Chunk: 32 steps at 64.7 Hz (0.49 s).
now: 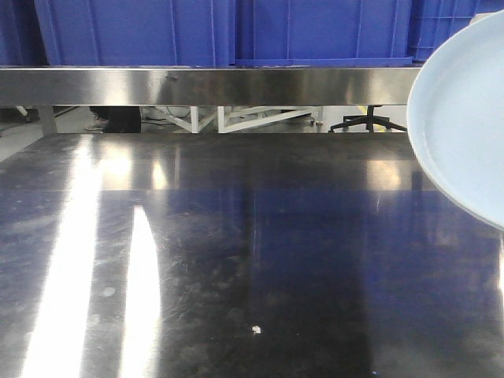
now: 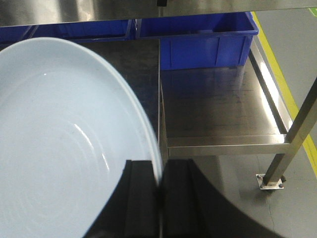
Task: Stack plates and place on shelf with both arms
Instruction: 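Grip the stacked plates with the right gripper and lift them off the table, then drive the base to the shelf rack while holding the plates in the right gripper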
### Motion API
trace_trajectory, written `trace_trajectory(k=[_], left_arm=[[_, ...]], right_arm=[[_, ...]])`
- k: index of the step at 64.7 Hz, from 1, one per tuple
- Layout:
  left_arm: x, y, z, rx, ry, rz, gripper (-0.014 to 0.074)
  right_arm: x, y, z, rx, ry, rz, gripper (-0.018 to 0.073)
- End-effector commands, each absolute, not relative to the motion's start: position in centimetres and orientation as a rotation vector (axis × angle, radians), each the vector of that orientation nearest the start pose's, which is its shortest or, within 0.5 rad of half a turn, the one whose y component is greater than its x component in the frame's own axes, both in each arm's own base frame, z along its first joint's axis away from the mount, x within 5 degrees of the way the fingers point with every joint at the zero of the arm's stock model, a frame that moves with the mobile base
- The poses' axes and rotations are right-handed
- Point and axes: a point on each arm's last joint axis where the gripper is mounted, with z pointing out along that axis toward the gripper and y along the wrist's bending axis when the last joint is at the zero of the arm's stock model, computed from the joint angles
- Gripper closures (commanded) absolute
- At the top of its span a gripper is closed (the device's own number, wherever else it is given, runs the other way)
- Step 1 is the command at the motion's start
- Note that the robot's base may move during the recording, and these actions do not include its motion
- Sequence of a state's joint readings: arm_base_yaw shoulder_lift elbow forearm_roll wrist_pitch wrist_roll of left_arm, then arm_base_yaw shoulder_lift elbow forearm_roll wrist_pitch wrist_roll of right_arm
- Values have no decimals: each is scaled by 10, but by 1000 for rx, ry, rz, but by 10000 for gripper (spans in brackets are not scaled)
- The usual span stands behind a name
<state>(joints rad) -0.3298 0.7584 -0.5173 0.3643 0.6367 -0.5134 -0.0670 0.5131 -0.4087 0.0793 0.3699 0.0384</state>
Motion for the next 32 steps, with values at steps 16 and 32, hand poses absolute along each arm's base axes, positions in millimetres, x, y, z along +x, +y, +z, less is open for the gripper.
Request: trace_trajectory(k=[16,32], left_arm=[[140,-29,280,47,2225,-61,500],[140,-29,280,47,2225,-61,500]], right_arm=[[111,-6,298,154,1823,45,503],[111,-6,298,154,1823,45,503]])
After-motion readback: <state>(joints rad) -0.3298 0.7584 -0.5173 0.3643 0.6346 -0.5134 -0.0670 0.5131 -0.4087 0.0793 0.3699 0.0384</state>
